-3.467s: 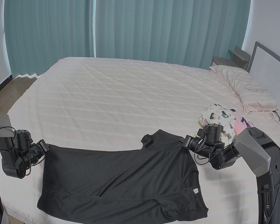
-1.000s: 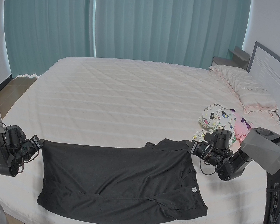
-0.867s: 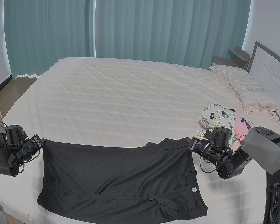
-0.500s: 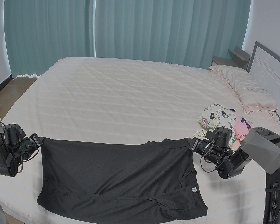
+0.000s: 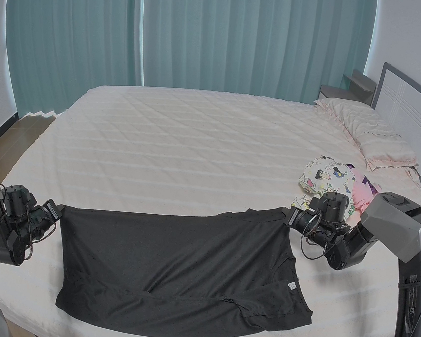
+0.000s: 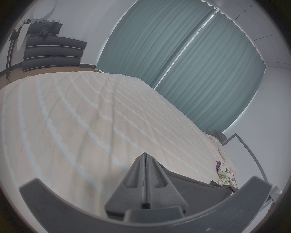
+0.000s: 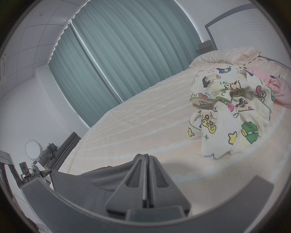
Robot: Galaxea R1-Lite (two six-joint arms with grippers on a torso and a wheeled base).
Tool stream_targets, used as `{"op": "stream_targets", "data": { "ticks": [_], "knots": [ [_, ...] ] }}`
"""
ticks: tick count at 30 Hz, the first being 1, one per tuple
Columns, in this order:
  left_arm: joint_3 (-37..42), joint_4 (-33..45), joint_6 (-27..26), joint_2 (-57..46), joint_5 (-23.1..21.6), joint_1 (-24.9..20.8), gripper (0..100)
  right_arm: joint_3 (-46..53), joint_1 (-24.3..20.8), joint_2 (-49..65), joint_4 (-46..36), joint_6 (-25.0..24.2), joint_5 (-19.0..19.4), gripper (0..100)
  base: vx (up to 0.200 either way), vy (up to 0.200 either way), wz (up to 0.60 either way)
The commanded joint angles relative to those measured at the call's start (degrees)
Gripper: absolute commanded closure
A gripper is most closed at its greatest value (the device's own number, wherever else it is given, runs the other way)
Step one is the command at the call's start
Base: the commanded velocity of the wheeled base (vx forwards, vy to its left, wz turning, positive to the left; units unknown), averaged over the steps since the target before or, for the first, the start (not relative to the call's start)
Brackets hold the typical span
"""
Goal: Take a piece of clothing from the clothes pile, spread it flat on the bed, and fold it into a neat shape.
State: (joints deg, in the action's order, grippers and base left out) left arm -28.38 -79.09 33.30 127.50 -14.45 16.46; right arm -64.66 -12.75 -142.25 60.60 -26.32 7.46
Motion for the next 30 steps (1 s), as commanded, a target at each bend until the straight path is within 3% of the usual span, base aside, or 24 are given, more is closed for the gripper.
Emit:
{"op": "stream_targets", "data": {
  "ticks": [1,22,30],
  "knots": [
    [1.4,0.1,-0.4,-0.1,-0.2,0.3,100,4.9,0.1,3.3,0.7,-0.1,0.6,100,0.000,0.000,0.00],
    [11.9,-0.4,-13.2,4.2,-0.9,1.4,100,24.8,-0.2,7.7,3.9,1.5,4.3,100,0.000,0.000,0.00],
    [14.3,-0.4,-15.3,6.5,-0.9,1.4,100,29.8,-0.4,7.0,3.9,3.9,5.0,100,0.000,0.000,0.00]
  ]
}}
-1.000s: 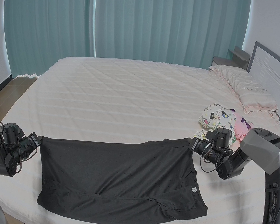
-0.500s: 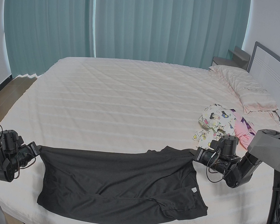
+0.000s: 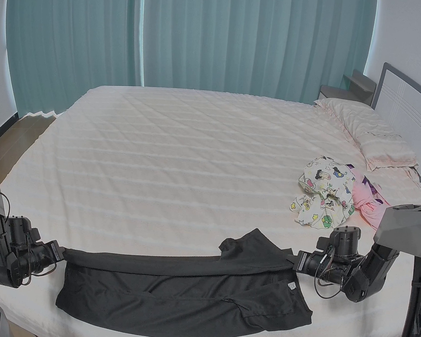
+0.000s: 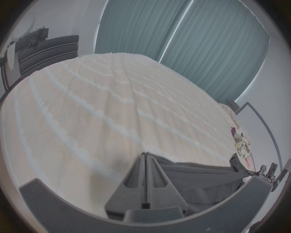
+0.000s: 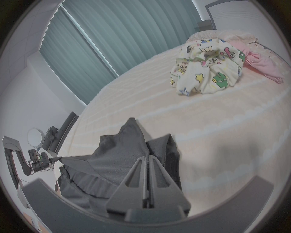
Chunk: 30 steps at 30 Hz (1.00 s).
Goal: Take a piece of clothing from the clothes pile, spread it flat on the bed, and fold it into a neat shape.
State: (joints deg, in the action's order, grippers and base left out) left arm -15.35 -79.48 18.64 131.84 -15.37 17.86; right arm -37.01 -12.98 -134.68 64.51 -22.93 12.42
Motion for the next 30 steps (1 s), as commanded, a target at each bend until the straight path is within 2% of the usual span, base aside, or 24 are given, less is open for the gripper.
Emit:
{"op": "stream_targets", "data": {
  "ticks": [1,11,12,13,19,26,28,30],
  "knots": [
    [2.0,0.0,-1.6,2.6,0.0,0.0,100,2.8,-0.2,-0.6,0.0,0.7,0.1,100,0.000,0.000,0.00],
    [4.4,-0.1,-5.0,4.8,0.0,0.1,100,5.8,-0.5,-0.7,-0.1,1.0,0.1,100,0.000,0.000,0.00],
    [4.7,-0.1,-5.4,4.9,0.0,0.1,0,6.2,-0.7,-0.7,-0.1,1.1,0.1,100,0.000,0.000,0.00],
    [4.9,-0.1,-5.5,5.0,0.0,0.2,0,6.4,-0.8,-0.7,-0.1,1.5,0.1,0,0.000,0.000,0.00],
    [5.4,-0.1,-5.7,4.9,0.1,1.0,0,7.4,-0.5,0.9,0.9,1.5,0.1,0,0.000,0.000,0.00],
    [6.7,-2.4,-5.3,4.3,-0.3,4.4,0,8.5,1.0,4.9,2.4,0.9,0.3,0,0.000,0.000,0.00],
    [8.7,-4.2,-4.2,2.6,-5.7,8.2,0,8.3,1.3,7.7,2.4,-2.2,1.2,0,0.000,0.000,0.00],
    [9.5,-4.3,-2.0,0.5,-9.4,9.7,0,8.0,0.9,8.6,2.4,-5.2,1.9,0,0.000,0.000,0.00]
  ]
}}
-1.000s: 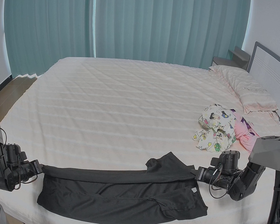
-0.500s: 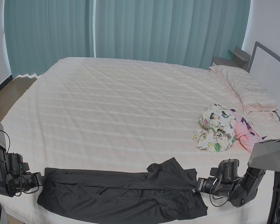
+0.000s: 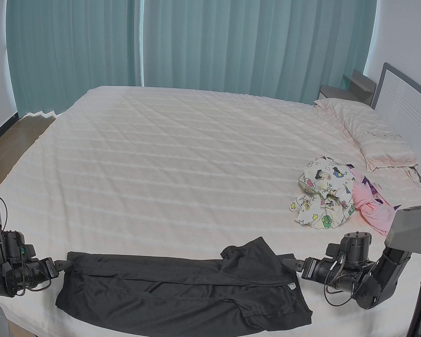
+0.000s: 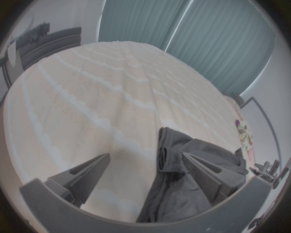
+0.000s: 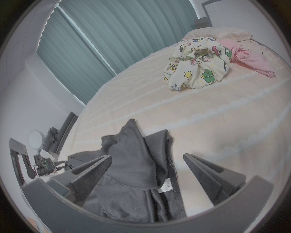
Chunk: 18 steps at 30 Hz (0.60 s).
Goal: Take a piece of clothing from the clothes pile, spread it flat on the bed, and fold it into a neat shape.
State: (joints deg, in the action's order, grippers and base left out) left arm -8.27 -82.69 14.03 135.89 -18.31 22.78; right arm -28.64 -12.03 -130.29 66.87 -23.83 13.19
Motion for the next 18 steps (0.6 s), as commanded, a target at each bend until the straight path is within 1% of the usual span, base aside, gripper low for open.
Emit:
{"op": "stream_targets", "data": {
  "ticks": [1,3,4,5,6,8,9,10,12,14,18],
  "knots": [
    [2.6,-1.0,4.7,-5.0,-8.4,5.2,0,-0.5,-0.6,4.5,0.0,-5.9,1.9,0,0.000,0.000,0.00],
    [2.8,-0.9,10.9,-8.1,-11.0,5.1,0,-0.9,-2.3,4.4,0.1,-8.2,3.4,0,0.000,0.000,0.00],
    [2.8,-0.9,10.9,-8.1,-11.0,5.1,0,-0.9,-2.3,4.4,0.1,-8.2,3.4,0,0.000,0.000,0.00],
    [2.8,-0.7,15.5,-10.1,-12.0,4.5,0,-1.5,-3.7,4.0,0.0,-9.5,3.7,0,0.000,0.000,0.00],
    [2.9,-0.7,17.1,-10.6,-12.2,3.8,0,-2.0,-4.3,3.7,-0.1,-9.9,3.7,0,0.000,0.000,0.00],
    [3.3,-1.0,21.1,-11.3,-12.2,1.0,0,-3.1,-5.8,2.2,0.0,-11.0,3.7,0,0.000,0.000,0.00],
    [3.3,-1.1,22.0,-11.3,-12.2,0.5,0,-3.5,-6.1,1.8,0.0,-11.1,3.8,0,0.000,0.000,0.00],
    [3.3,-1.2,25.2,-11.8,-12.2,-1.4,0,-5.2,-6.6,0.3,-0.4,-11.1,3.7,0,0.000,0.000,0.00],
    [2.9,-1.1,28.5,-12.1,-11.9,-3.7,0,-6.8,-7.0,-1.5,-0.9,-11.1,3.7,0,0.000,0.000,0.00],
    [2.1,-1.2,30.8,-11.9,-11.5,-5.6,0,-8.3,-6.9,-3.2,-0.9,-11.1,3.6,0,0.000,0.000,0.00],
    [0.9,-1.1,32.6,-11.5,-11.4,-7.0,0,-10.3,-5.8,-5.2,-1.0,-10.8,3.6,0,0.000,0.000,0.00]
  ]
}}
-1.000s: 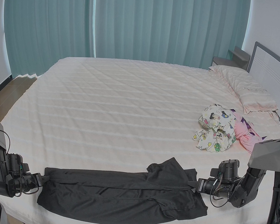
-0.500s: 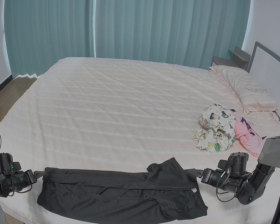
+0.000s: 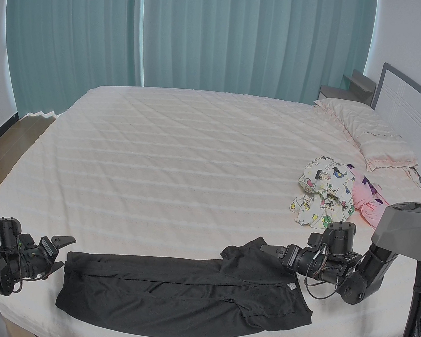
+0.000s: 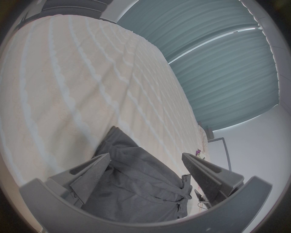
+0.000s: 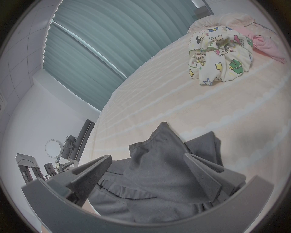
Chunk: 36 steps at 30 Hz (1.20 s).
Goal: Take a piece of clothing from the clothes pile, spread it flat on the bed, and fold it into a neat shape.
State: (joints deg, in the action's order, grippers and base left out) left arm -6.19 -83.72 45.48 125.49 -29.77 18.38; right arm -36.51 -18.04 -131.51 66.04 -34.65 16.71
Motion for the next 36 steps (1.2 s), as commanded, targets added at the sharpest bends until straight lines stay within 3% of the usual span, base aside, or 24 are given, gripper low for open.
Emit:
{"op": "stream_targets", "data": {
  "ticks": [1,12,21,22,36],
  "knots": [
    [-1.3,0.0,1.3,-0.9,0.2,-3.0,0,-2.4,0.2,-4.1,-0.2,0.0,0.1,0,0.000,0.000,0.00],
    [-0.8,-4.3,0.7,4.6,7.0,-7.4,0,-3.0,0.7,-6.6,-0.2,1.4,-0.1,0,0.000,0.000,0.00],
    [-0.7,-5.3,0.6,5.2,7.3,-7.7,0,-2.8,1.3,-7.9,0.1,3.5,-0.2,0,0.000,0.000,0.00],
    [-0.7,-5.3,0.6,5.2,7.3,-7.7,0,-2.6,1.3,-7.9,0.1,4.1,-0.3,100,0.000,0.000,0.00],
    [-0.7,-5.3,0.6,5.2,7.4,-7.7,0,7.0,1.5,-3.9,3.8,5.3,-0.4,100,0.000,0.000,0.00]
  ]
}}
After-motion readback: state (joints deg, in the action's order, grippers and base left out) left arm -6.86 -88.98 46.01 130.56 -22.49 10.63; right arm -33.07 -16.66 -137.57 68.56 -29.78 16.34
